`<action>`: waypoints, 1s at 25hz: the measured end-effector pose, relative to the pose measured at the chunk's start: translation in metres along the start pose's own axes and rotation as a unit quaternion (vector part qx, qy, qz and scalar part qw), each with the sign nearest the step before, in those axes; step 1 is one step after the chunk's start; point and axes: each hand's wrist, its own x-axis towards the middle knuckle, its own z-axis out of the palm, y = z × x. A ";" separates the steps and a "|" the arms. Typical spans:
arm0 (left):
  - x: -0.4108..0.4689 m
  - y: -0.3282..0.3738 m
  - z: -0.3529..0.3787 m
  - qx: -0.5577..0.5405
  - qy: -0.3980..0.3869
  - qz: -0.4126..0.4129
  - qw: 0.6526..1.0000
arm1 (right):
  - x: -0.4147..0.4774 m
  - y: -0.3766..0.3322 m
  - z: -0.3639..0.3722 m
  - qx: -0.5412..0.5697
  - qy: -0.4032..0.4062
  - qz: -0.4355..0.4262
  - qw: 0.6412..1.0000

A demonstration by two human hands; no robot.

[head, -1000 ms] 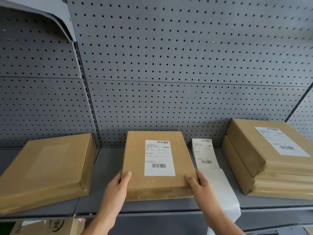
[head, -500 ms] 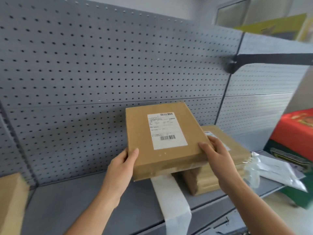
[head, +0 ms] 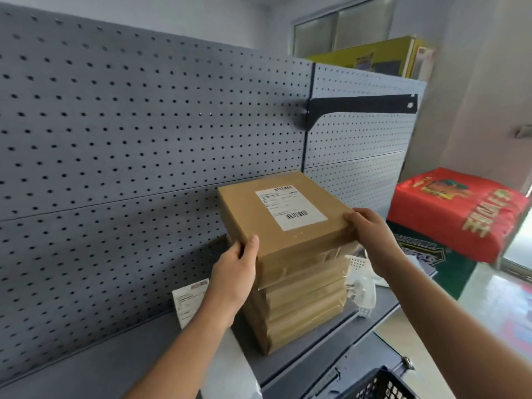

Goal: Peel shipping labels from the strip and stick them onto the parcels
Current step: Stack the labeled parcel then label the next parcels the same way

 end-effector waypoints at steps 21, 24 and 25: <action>0.015 -0.025 -0.016 0.335 0.102 0.060 0.935 | 0.014 0.017 0.026 -0.295 0.014 -0.180 0.938; 0.005 -0.024 -0.060 0.413 0.162 0.086 0.892 | -0.011 -0.001 0.061 -0.352 -0.017 -0.258 0.900; 0.001 -0.025 -0.077 0.425 0.174 0.080 0.885 | -0.019 -0.007 0.075 -0.353 -0.029 -0.280 0.892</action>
